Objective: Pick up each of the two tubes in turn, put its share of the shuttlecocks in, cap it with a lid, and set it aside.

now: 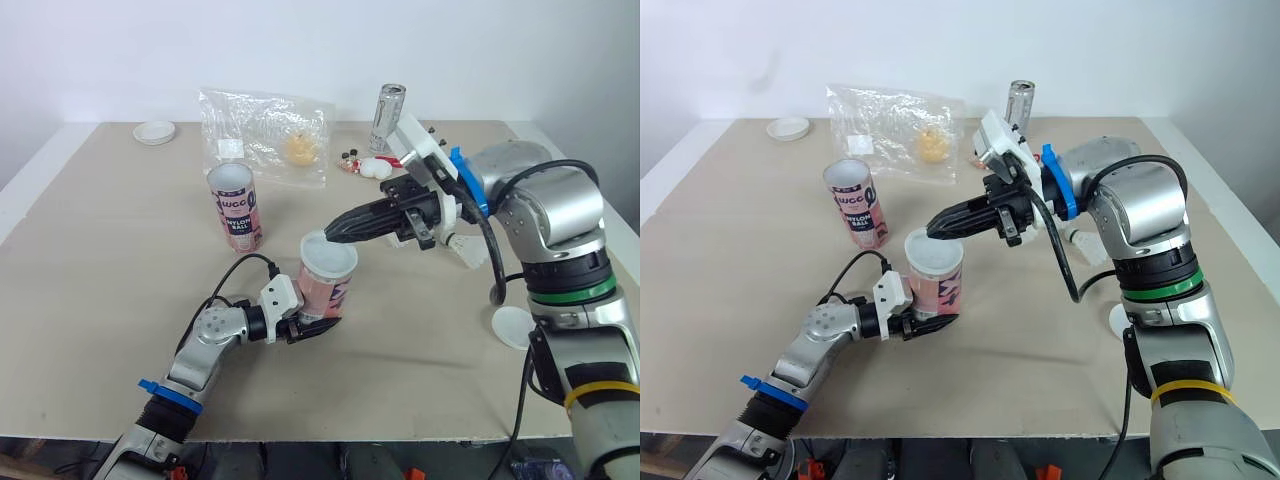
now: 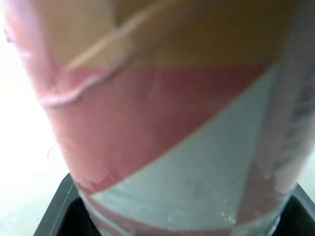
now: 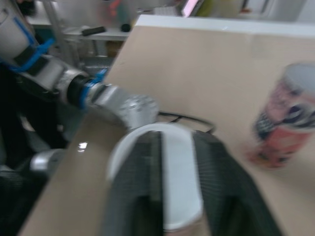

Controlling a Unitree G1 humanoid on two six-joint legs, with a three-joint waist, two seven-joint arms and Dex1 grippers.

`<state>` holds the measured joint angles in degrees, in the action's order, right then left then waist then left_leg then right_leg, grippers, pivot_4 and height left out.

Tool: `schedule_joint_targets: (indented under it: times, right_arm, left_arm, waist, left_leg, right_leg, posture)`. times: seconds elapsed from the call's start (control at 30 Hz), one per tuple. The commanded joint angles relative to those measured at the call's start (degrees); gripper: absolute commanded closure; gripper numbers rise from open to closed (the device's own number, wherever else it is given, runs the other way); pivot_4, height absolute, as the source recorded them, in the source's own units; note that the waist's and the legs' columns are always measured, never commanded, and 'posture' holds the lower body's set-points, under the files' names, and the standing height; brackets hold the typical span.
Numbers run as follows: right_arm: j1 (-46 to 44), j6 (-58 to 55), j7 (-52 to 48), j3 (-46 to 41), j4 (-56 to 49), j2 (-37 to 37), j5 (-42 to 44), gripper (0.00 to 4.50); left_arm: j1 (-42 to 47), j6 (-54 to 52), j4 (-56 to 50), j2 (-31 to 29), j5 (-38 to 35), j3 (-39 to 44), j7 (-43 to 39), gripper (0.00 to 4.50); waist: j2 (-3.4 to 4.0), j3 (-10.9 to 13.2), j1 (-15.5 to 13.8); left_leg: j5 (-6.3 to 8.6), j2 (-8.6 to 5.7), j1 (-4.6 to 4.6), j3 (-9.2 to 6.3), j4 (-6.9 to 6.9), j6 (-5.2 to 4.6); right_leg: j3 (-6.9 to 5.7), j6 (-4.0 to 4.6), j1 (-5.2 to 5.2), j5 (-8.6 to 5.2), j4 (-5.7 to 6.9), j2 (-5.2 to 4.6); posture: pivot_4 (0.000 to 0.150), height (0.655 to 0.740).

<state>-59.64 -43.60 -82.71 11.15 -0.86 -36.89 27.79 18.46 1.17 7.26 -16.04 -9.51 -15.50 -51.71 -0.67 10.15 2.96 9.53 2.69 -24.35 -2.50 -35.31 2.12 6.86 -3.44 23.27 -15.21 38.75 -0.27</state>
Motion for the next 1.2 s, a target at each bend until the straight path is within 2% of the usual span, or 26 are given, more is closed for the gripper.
schedule_joint_targets:
  times: [0.03,0.63,1.2]
  right_arm:
    - [0.3,0.2,2.2,1.5,-2.1,0.8,-0.8,4.33]
    - [-1.7,4.6,1.0,15.2,3.1,0.5,-12.9,4.33]
    - [-2.0,1.3,-1.9,18.2,1.6,3.7,-13.1,4.33]
  left_arm:
    - [-1.1,-1.6,1.8,-0.9,0.8,-0.3,0.0,1.75]
    - [-1.4,-1.9,1.4,-0.6,1.0,-0.4,0.6,1.75]
    - [-1.9,-2.2,1.2,-0.6,1.0,-0.1,1.3,1.75]
  waist:
    - [-0.01,0.0,0.0]
    - [-0.06,-0.3,0.3]
    - [-0.04,-0.8,1.3]
  left_leg:
    - [0.0,0.0,0.0,0.0,0.0,0.0]
    - [0.01,0.03,0.07,0.0,0.0,0.01]
    - [0.02,0.03,0.13,0.0,0.01,0.04]
  right_leg:
    - [0.0,0.01,0.0,-0.01,0.0,0.01]
    - [-0.01,0.05,-0.02,-0.01,0.0,0.01]
    - [-0.02,0.09,-0.04,-0.02,-0.01,0.0]
  posture:
    - [0.15,0.74]
    - [0.15,0.74]
    - [0.15,0.74]
